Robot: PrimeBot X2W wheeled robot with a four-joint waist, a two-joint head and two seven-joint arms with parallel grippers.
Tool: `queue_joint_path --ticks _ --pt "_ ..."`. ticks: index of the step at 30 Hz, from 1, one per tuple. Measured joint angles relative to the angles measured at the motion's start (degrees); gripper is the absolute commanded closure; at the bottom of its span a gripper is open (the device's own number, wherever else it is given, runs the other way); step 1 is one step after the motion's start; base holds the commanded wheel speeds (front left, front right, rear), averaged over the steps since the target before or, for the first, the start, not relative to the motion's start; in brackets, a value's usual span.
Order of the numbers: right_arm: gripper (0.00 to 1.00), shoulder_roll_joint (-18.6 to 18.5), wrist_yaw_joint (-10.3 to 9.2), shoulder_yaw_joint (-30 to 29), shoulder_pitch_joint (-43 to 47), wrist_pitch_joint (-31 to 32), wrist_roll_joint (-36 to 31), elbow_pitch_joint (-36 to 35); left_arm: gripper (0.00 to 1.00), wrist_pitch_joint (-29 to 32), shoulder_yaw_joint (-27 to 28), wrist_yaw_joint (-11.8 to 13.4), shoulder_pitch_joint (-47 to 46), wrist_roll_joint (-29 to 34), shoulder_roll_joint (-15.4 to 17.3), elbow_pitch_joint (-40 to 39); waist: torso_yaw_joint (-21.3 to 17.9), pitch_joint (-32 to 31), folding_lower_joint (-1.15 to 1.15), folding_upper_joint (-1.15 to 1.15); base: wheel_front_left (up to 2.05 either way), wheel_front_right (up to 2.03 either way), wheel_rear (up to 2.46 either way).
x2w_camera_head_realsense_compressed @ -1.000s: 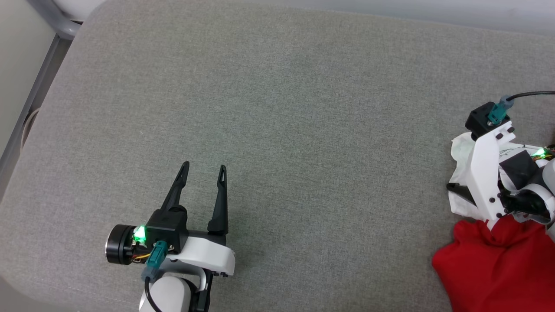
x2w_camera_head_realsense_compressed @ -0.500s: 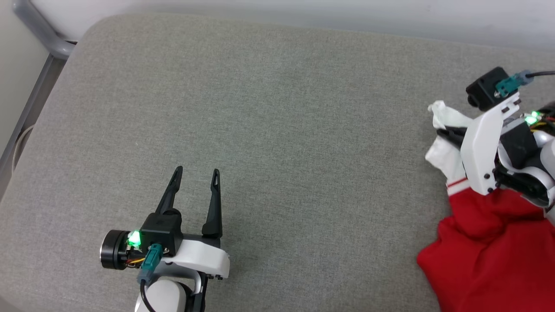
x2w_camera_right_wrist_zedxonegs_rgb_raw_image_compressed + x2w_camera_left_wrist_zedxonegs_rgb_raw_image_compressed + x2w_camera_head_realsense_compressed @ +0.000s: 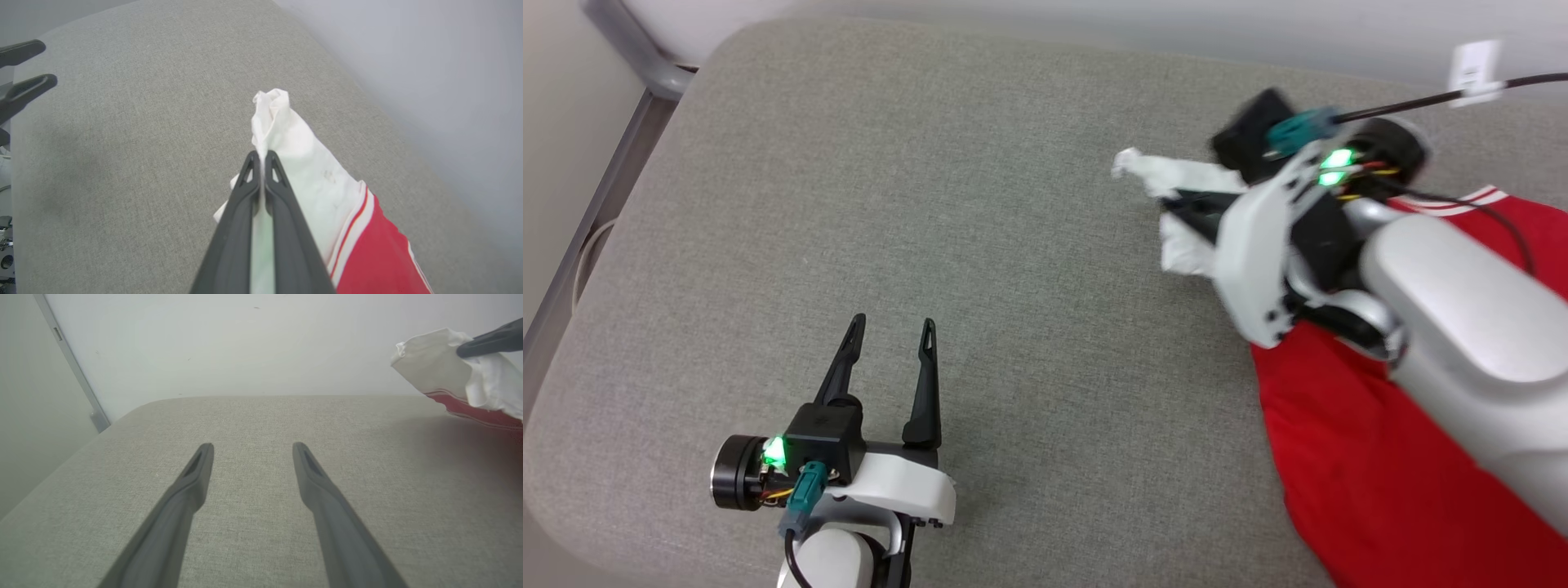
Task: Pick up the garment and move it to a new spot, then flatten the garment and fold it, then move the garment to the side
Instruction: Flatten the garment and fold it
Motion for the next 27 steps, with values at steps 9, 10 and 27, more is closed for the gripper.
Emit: queue_joint_path --ticks 9,10,27 --pt "1.0 9.66 0.01 10.94 -1.76 -3.93 0.56 5.67 0.0 0.0 -0.22 0.49 -0.02 -0.37 0.01 -0.25 1.04 1.63 0.0 0.0 0.0 0.0 0.0" --pt "1.0 10.29 0.01 12.56 -1.57 -4.21 0.94 6.55 0.0 0.0 -0.3 0.55 -0.02 -0.45 0.0 -0.25 1.09 1.79 0.0 0.0 0.0 0.0 0.0" --pt "0.0 12.78 0.02 19.86 5.11 -11.03 0.24 12.95 0.0 0.0 0.15 0.56 -0.94 -0.62 0.0 1.24 0.28 1.42 0.0 0.0 0.0 0.0 0.0"
